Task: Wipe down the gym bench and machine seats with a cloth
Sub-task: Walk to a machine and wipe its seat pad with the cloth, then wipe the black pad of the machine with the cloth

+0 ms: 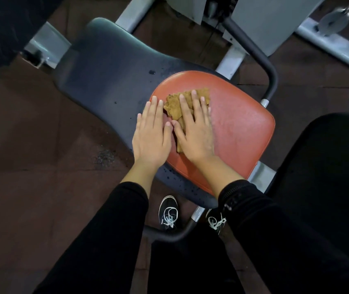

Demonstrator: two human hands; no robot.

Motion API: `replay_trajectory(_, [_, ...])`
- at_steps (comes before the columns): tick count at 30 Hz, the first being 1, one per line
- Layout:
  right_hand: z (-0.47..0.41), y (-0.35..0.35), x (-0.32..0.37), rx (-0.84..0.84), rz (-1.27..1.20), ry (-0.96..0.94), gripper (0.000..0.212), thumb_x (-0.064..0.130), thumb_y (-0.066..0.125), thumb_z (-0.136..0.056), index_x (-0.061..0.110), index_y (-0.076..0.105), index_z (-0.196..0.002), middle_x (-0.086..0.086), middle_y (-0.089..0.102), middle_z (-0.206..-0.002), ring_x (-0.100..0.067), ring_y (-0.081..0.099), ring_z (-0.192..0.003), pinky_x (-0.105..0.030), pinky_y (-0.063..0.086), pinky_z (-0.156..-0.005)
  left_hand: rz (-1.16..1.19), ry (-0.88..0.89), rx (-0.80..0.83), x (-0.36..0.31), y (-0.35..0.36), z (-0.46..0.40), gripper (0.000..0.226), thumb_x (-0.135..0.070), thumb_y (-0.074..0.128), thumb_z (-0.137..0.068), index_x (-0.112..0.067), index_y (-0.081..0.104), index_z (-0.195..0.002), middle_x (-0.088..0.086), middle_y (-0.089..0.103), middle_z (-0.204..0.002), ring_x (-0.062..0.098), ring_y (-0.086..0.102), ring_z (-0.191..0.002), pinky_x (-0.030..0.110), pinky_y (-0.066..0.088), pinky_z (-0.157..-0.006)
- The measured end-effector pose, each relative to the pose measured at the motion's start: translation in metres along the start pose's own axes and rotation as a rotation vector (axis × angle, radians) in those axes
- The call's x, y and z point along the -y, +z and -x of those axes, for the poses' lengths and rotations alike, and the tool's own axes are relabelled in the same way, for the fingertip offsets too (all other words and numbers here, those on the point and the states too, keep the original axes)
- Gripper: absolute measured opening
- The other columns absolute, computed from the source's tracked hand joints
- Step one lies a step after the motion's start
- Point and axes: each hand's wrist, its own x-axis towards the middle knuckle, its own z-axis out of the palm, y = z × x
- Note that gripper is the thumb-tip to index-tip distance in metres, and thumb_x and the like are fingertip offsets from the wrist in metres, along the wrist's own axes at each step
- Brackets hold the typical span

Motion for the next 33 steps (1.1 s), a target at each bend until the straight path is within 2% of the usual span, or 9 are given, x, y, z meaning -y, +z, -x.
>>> replay_trajectory(4, [-0.001, -0.004, 0.005, -0.005, -0.090, -0.003, 0.054, 0.019, 0.040, -0.098, 0.017, 0.021, -0.149, -0.010, 0.009, -0.158, -0.027, 0.002, -0.146, -0.040, 0.007, -0.119, -0.084, 0.005, 0.050, -0.001, -0.005, 0.001, 0.058, -0.031, 0.028, -0.100, -0.012, 0.020, -0.154, 0.003, 0.015, -0.161, 0.017, 0.010, -0.149, 0.040, 0.006, -0.120])
replay_trajectory(8, [-0.001, -0.017, 0.005, 0.072, -0.140, -0.016, 0.057, 0.006, 0.040, -0.096, 0.016, 0.021, -0.149, -0.010, 0.010, -0.157, -0.027, 0.003, -0.146, -0.035, 0.006, -0.117, -0.225, -0.038, 0.124, -0.011, -0.021, 0.001, 0.057, -0.034, 0.028, -0.101, -0.017, 0.018, -0.155, 0.000, 0.014, -0.162, 0.016, 0.012, -0.149, 0.045, 0.008, -0.120])
replay_trajectory(11, [0.002, -0.037, 0.009, 0.151, -0.159, -0.006, 0.057, 0.004, 0.041, -0.095, 0.015, 0.022, -0.148, -0.012, 0.014, -0.156, -0.027, 0.009, -0.145, -0.035, 0.009, -0.119, -0.268, -0.080, 0.205, -0.025, -0.039, 0.007, 0.056, -0.036, 0.027, -0.102, -0.021, 0.016, -0.155, -0.003, 0.015, -0.162, 0.015, 0.012, -0.148, 0.046, 0.006, -0.120])
replay_trajectory(14, [0.012, -0.064, 0.017, 0.219, -0.186, 0.017, 0.055, 0.002, 0.042, -0.093, 0.015, 0.031, -0.146, -0.019, 0.025, -0.150, -0.034, 0.023, -0.139, -0.043, 0.023, -0.116, -0.295, -0.127, 0.300, -0.044, -0.061, 0.018, 0.056, -0.038, 0.025, -0.102, -0.023, 0.015, -0.155, -0.004, 0.018, -0.161, 0.016, 0.013, -0.148, 0.048, 0.005, -0.119])
replay_trajectory(19, [0.047, -0.117, 0.037, 0.306, -0.181, -0.005, 0.049, 0.002, 0.044, -0.093, 0.012, 0.040, -0.141, -0.020, 0.036, -0.141, -0.032, 0.034, -0.133, -0.029, 0.022, -0.112, -0.308, -0.184, 0.376, -0.079, -0.105, 0.052, 0.054, -0.040, 0.023, -0.102, -0.024, 0.021, -0.153, -0.005, 0.027, -0.158, 0.017, 0.020, -0.145, 0.050, 0.004, -0.119])
replay_trajectory(23, [0.077, -0.152, 0.049, 0.343, -0.167, -0.031, 0.048, 0.003, 0.049, -0.091, 0.007, 0.042, -0.139, -0.021, 0.041, -0.134, -0.036, 0.042, -0.125, -0.037, 0.032, -0.109, -0.304, -0.209, 0.379, -0.107, -0.140, 0.088, 0.054, -0.039, 0.024, -0.102, -0.023, 0.022, -0.153, -0.004, 0.033, -0.155, 0.018, 0.024, -0.143, 0.050, 0.006, -0.118])
replay_trajectory(28, [0.117, -0.208, 0.078, 0.439, -0.153, -0.070, 0.058, -0.002, 0.056, -0.085, 0.006, 0.037, -0.139, -0.015, 0.036, -0.133, -0.022, 0.040, -0.117, -0.013, 0.022, -0.098, -0.296, -0.299, 0.332, -0.139, -0.176, 0.142, 0.052, -0.036, 0.026, -0.102, -0.022, 0.023, -0.153, -0.005, 0.034, -0.154, 0.020, 0.025, -0.143, 0.047, 0.015, -0.117])
replay_trajectory(29, [0.124, -0.215, 0.084, 0.437, -0.135, -0.086, 0.063, -0.002, 0.059, -0.082, 0.007, 0.035, -0.140, -0.015, 0.036, -0.133, -0.024, 0.040, -0.118, -0.014, 0.023, -0.099, -0.286, -0.318, 0.312, -0.145, -0.182, 0.153, 0.052, -0.036, 0.026, -0.103, -0.023, 0.022, -0.153, -0.005, 0.033, -0.154, 0.019, 0.026, -0.143, 0.047, 0.016, -0.116])
replay_trajectory(33, [0.156, -0.228, 0.100, 0.446, -0.055, -0.152, 0.069, 0.001, 0.059, -0.082, 0.009, 0.028, -0.143, -0.018, 0.035, -0.134, -0.035, 0.042, -0.119, -0.036, 0.034, -0.104, -0.244, -0.426, 0.271, -0.163, -0.206, 0.195, 0.053, -0.036, 0.027, -0.103, -0.023, 0.021, -0.153, -0.005, 0.035, -0.153, 0.017, 0.030, -0.140, 0.044, 0.019, -0.115])
